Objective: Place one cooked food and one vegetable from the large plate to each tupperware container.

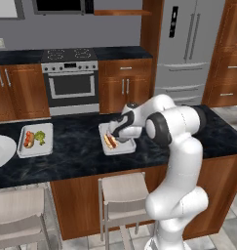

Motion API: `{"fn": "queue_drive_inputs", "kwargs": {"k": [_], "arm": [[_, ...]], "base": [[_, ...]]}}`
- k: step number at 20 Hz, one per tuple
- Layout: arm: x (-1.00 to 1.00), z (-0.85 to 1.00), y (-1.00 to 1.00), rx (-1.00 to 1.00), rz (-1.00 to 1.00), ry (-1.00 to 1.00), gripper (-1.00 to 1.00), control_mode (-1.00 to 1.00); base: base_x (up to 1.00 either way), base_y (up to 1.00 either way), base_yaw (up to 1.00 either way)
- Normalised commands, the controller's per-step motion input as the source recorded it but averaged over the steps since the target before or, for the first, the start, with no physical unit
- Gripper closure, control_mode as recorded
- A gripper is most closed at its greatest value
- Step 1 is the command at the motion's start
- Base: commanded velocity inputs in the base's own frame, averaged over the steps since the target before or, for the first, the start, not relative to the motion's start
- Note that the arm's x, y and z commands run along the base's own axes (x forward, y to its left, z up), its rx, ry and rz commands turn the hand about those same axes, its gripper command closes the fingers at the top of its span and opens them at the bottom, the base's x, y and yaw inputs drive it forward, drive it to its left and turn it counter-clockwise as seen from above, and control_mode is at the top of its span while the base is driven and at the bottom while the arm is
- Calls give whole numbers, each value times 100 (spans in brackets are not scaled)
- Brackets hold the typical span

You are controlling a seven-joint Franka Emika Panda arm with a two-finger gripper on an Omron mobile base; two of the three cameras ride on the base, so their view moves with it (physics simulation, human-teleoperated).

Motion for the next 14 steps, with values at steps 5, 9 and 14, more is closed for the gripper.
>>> {"fn": "queue_drive_inputs", "kwargs": {"k": [5,9,14], "arm": [[0,-7,3,-1,0,1,-100,-100],[-43,8,0,0,0,-17,-100,-100],[-78,42,0,0,1,-27,-100,-100]], "base": [[0,0,0],[0,0,0],[0,0,0]]}}
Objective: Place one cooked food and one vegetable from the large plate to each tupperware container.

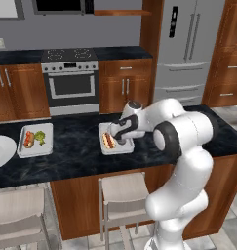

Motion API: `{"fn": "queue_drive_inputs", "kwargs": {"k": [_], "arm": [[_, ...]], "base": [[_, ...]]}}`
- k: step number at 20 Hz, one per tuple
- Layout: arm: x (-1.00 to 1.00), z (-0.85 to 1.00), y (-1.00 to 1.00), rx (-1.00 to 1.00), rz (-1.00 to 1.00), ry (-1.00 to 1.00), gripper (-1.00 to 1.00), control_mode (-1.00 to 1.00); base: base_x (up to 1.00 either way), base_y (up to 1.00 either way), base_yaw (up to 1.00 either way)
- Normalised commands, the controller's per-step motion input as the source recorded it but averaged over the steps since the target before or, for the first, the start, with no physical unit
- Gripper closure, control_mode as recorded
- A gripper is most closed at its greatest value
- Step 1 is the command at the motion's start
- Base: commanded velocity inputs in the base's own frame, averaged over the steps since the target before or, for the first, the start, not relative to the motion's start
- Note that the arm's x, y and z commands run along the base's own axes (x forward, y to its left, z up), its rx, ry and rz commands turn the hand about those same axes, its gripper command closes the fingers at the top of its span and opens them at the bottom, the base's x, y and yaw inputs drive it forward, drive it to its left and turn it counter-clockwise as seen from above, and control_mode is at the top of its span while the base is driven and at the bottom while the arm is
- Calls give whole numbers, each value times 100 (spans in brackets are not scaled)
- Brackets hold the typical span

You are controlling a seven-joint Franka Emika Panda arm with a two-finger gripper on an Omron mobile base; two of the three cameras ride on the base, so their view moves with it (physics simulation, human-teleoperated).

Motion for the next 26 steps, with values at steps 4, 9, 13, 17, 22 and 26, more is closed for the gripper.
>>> {"fn": "queue_drive_inputs", "kwargs": {"k": [4,9,13,17,22,26], "arm": [[-100,84,-9,0,0,-13,-100,-100],[-100,100,-20,2,0,0,-100,-100],[-100,100,-23,1,0,0,-100,-100],[-100,100,-15,0,0,-5,-100,-100],[-100,100,-2,1,0,-12,-100,-100],[-85,99,0,1,0,-8,-100,-100]], "base": [[0,0,0],[0,0,0],[0,0,0],[0,0,0],[0,0,0],[0,0,0]]}}
